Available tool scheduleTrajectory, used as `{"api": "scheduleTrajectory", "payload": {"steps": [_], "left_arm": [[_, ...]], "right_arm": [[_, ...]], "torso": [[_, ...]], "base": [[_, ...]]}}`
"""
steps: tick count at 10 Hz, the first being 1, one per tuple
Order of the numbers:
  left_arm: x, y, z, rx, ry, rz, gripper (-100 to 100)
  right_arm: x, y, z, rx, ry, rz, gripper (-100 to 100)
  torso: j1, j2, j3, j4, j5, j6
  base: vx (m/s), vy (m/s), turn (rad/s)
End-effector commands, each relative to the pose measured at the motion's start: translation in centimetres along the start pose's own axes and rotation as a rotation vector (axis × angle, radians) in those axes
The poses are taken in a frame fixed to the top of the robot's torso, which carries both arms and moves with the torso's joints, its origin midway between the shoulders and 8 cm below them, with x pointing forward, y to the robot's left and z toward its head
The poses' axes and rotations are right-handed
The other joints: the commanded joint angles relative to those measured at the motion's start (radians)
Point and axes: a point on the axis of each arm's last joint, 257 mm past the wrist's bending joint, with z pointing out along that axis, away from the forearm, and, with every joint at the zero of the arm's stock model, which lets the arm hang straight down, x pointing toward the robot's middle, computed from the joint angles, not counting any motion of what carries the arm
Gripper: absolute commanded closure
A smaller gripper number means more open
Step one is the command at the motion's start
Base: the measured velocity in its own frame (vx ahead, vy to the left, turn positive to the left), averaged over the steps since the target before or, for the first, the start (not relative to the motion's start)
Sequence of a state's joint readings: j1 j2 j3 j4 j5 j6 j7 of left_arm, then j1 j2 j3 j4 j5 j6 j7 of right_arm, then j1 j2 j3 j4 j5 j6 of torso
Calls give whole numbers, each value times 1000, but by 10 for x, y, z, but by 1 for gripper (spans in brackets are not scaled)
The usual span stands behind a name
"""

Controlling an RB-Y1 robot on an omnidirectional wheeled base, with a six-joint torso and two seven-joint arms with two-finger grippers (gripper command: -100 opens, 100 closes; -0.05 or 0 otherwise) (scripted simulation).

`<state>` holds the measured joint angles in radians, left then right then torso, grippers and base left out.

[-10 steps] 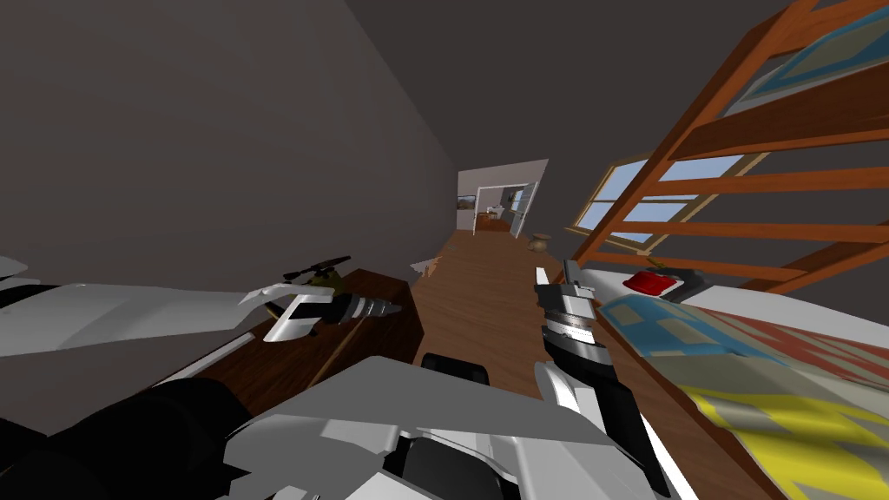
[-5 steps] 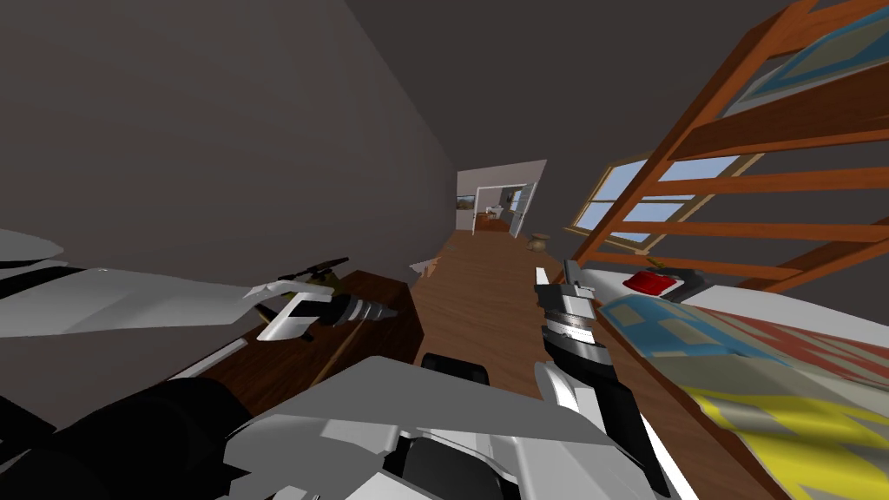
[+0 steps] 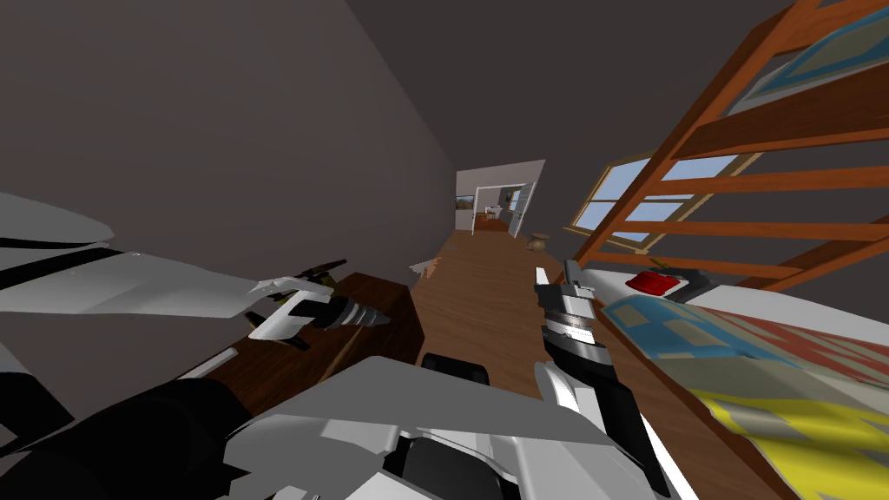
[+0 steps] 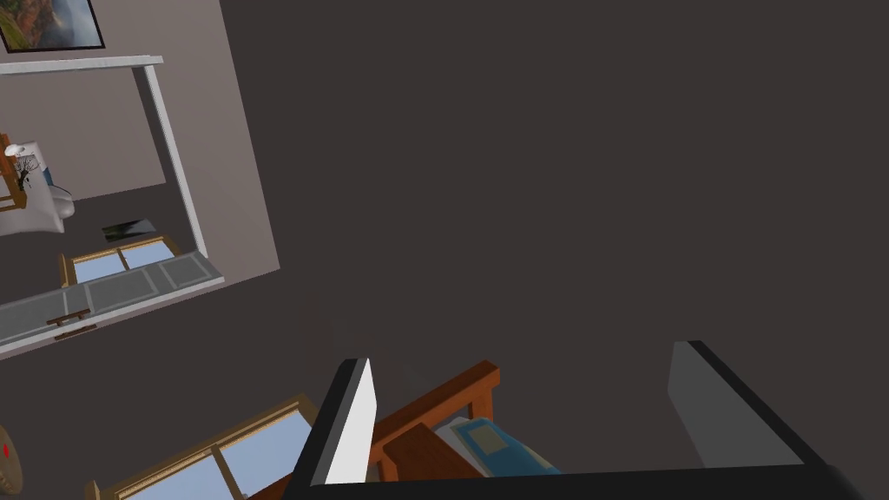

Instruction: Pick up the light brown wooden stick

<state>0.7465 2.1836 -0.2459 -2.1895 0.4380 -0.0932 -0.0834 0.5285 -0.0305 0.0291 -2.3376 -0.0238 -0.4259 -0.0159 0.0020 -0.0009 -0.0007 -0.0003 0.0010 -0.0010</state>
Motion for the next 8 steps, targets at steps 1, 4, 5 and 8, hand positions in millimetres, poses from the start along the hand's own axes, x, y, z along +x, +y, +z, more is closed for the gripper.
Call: {"api": "scheduleTrajectory", "payload": {"steps": [1,4,5,8], "left_arm": [[17,13,-4,-42,55,-13,-100],[32,22,-8,-78,102,-26,-100],[47,30,-13,-108,144,-46,-100],[80,40,-21,-155,222,-96,-100]], "right_arm": [[0,0,0,0,0,0,0],[0,0,0,0,0,0,0],[0,0,0,0,0,0,0],[0,0,0,0,0,0,0]], "torso": [[0,0,0,0,0,0],[1,0,0,0,0,0],[0,1,0,0,0,0],[3,1,1,0,1,0]], "base": [[33,41,-14],[27,54,-11],[11,31,-5],[20,70,-7]]}}
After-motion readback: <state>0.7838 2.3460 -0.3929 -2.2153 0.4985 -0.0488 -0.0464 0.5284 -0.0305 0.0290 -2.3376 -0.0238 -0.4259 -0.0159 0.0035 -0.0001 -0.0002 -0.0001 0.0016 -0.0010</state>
